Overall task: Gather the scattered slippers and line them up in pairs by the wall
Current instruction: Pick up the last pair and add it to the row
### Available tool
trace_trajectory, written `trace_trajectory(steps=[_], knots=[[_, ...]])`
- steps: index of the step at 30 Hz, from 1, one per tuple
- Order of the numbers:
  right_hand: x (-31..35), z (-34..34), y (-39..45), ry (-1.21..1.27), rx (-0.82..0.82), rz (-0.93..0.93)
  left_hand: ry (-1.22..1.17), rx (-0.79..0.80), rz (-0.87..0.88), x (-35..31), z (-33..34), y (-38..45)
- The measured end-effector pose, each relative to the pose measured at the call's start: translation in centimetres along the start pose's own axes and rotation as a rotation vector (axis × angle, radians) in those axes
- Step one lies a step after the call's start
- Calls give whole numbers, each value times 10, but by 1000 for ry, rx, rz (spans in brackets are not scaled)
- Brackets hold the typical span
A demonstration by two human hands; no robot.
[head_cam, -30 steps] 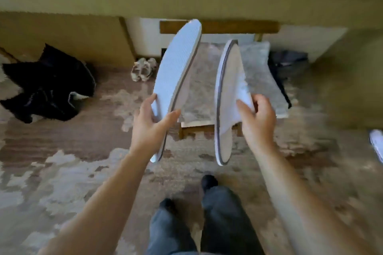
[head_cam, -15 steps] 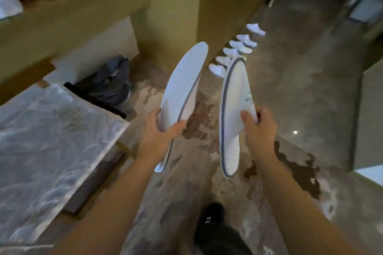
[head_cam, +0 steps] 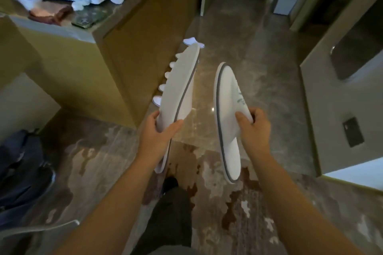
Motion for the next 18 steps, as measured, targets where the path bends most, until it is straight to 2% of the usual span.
trace_trajectory(steps=[5,10,18], knots=[[15,22,119,-20,-122,63,49,131,61,-58,53,146],[21,23,222,-25,-236,120,80,241,73,-100,119,256],[-14,54,421,3,-269,161,113,297,59,-125,237,430]])
Point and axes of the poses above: each hand's wrist, its own y-axis towards the middle knuckle, its own z-axis out of the palm, x = y × z, the point moved 9 cm from there along y, towards the middle knuckle, and after that the axes turned 9 degrees about -y, right-handed, at the moved point
